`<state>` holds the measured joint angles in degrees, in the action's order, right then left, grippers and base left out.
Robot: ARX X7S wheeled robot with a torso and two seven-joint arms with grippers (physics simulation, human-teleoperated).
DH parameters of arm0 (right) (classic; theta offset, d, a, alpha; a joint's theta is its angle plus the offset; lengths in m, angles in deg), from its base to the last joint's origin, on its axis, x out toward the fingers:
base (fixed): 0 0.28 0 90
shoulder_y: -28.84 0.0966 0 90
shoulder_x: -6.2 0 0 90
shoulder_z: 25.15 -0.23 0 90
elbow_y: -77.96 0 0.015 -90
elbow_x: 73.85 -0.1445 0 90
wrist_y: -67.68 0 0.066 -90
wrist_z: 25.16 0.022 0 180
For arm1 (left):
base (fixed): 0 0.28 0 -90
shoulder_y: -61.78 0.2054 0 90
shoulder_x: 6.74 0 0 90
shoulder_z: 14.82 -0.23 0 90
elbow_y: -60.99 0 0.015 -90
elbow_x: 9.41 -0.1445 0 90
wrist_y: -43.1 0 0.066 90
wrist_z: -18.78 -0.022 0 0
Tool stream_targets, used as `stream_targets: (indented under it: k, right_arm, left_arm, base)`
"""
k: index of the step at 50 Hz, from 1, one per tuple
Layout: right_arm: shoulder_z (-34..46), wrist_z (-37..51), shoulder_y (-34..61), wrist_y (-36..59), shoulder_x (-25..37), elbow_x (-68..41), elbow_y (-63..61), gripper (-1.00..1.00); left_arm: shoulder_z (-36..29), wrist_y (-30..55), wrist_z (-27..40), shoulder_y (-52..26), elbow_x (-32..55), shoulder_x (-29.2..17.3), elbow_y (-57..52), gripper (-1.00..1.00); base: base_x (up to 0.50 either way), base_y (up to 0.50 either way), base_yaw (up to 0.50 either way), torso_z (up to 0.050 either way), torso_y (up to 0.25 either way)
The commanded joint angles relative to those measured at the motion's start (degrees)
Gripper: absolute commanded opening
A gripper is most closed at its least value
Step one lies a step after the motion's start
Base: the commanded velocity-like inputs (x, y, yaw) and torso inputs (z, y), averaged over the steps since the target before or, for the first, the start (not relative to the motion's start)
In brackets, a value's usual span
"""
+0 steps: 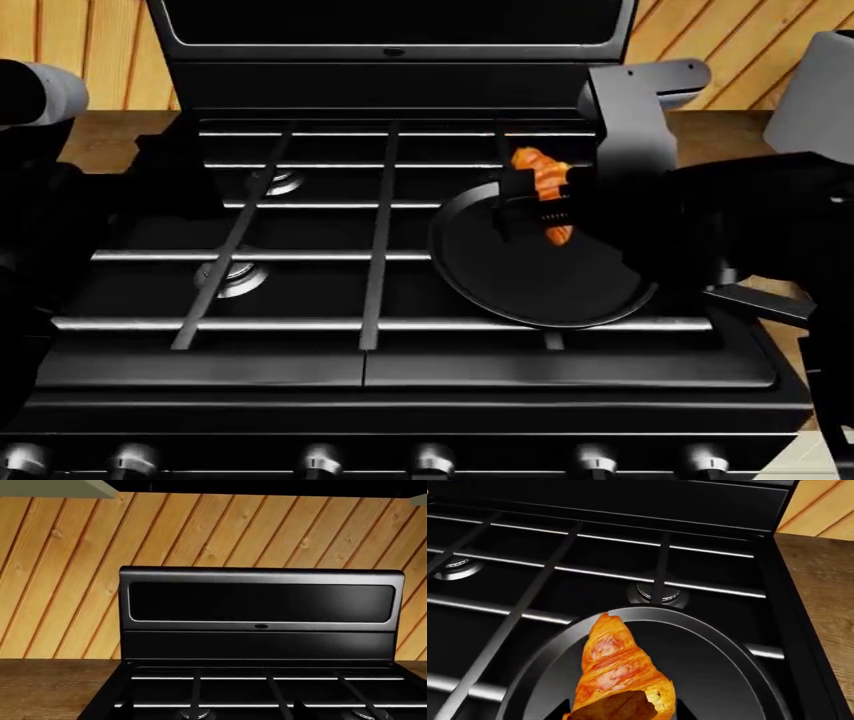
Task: Pick the croissant and place it on the pan. Then turn on the stove to warm the croissant.
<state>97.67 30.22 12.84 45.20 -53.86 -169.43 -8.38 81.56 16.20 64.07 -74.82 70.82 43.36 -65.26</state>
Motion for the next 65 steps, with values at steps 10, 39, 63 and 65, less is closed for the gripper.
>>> stream_targets:
  k: [10,39,63,65]
  right_arm:
    - [0.55,0.26,-0.59,0.04,0.31,0.00,0.85,-1.00]
    - [1.68,-1.04,-2.17,-0.86,1.06,1.14,0.93,-1.00]
    - [0.97,-0.02,-2.30,-1.71,1.53,-0.86,-0.93,1.00]
    - [0.89,0.18,-2.31,-1.81,1.57,-1.03,-1.14,1.00]
  left_arm:
    - [-0.33,-0.41,0.32,0.02,0.22,-0.29,0.07,1.00]
    - [-1.00,-0.80,0.31,-0.11,0.48,-0.86,0.17,1.00]
    - [-1.49,-1.49,-0.22,-0.02,-0.17,-1.24,-0.04,1.00]
    - [-1.52,-1.58,-0.30,0.00,-0.24,-1.25,-0.06,1.00]
  base:
    - [0.00,0.00,0.00,0.000,0.000]
    - [0.00,0.00,0.00,0.000,0.000]
    - [0.00,0.00,0.00,0.000,0.000]
    - [0.00,0.00,0.00,0.000,0.000]
